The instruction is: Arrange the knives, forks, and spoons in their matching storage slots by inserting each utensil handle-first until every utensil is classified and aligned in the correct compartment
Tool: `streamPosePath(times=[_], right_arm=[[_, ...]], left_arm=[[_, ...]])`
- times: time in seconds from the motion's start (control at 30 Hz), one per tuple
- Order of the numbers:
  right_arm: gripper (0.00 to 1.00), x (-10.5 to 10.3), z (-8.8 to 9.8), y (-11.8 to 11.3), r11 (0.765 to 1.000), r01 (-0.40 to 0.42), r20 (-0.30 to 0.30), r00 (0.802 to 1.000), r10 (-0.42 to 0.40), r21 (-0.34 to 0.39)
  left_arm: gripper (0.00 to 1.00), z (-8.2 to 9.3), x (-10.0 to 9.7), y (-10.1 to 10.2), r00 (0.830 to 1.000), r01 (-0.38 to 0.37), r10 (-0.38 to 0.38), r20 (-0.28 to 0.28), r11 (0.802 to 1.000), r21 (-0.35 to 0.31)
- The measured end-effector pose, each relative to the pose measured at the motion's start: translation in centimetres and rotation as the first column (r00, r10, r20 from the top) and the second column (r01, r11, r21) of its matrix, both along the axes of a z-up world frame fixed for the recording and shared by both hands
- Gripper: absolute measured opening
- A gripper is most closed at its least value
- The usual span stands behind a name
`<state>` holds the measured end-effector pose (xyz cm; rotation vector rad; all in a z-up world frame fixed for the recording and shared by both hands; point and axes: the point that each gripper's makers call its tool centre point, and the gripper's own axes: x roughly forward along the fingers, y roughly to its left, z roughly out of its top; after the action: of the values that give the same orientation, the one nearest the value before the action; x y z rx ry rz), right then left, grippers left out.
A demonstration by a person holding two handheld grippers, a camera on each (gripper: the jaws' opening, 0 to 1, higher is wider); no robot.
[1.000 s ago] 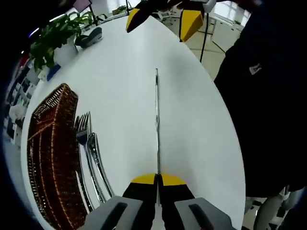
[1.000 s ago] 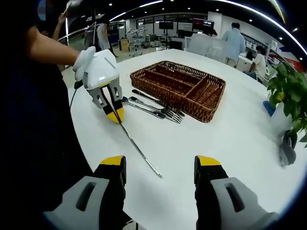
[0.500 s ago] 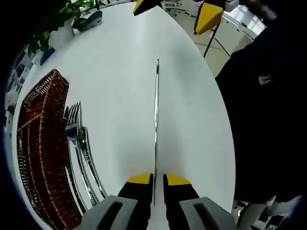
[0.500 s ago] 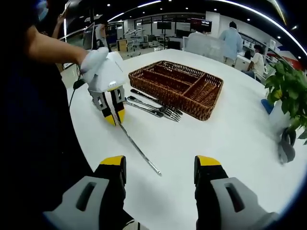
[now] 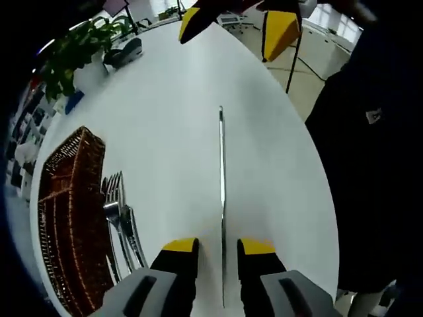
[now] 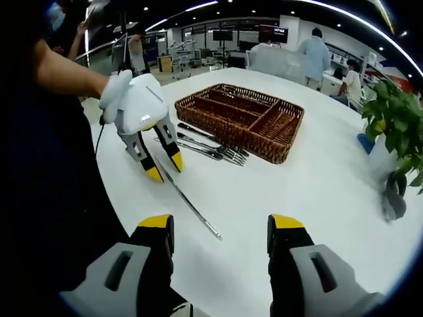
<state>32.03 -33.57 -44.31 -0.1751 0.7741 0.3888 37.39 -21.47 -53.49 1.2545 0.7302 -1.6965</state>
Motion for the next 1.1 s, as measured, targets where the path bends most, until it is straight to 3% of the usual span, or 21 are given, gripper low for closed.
streamPosePath(times=[0.07,0.3,0.33,0.4,0.43,0.47,0.8,0.83,0.97,1.1], right_arm=[[0.58,-0.1,0.0,-0.1,1.0,0.002,0.001,1.0,-0.002,0.004],[0.57,-0.5,-0.1,-0.5,1.0,0.015,-0.002,1.0,-0.015,0.007],[0.57,-0.5,-0.1,-0.5,1.0,0.015,-0.003,1.0,-0.015,0.008],[0.57,-0.5,-0.2,-0.5,1.0,0.015,-0.006,1.0,-0.015,0.008],[0.57,-0.5,-0.3,-0.5,1.0,0.015,-0.007,1.0,-0.015,0.008],[0.57,-0.5,-0.3,-0.5,1.0,0.014,-0.006,1.0,-0.014,0.008],[0.58,-0.1,0.1,-0.6,1.0,0.011,0.008,1.0,-0.011,0.005],[0.58,0.0,0.3,-0.7,1.0,0.016,0.013,1.0,-0.016,0.005],[0.61,0.4,0.5,-1.1,1.0,0.031,0.025,0.999,-0.031,0.004],[0.69,1.6,1.6,-1.6,0.994,0.099,0.085,0.991,-0.102,0.043]], left_arm=[[0.25,0.1,-0.3,-0.5,1.0,0.031,-0.031,0.004,0.999,-0.02],[0.19,0.0,-0.9,-0.9,0.999,0.014,-0.016,-0.041,0.999,-0.037],[0.17,0.0,-0.8,-1.1,0.999,0.004,-0.006,-0.049,0.999,-0.051],[0.01,-0.1,-0.3,-1.4,1.0,0.005,-0.007,-0.03,0.996,-0.086],[0.01,-0.1,0.4,-1.5,1.0,0.004,-0.003,0.012,0.995,-0.1],[0.01,-0.2,-0.4,-1.4,0.999,-0.019,0.014,-0.053,0.996,-0.09],[0.0,0.1,-0.3,-1.2,0.995,-0.012,0.004,-0.098,0.997,-0.08],[0.0,0.4,-0.4,-1.0,0.992,-0.028,0.019,-0.125,0.997,-0.073],[0.0,1.7,0.5,-1.0,0.992,-0.046,0.034,-0.121,0.994,-0.098],[0.0,3.5,2.2,-0.8,0.993,-0.059,0.046,-0.107,0.991,-0.121]])
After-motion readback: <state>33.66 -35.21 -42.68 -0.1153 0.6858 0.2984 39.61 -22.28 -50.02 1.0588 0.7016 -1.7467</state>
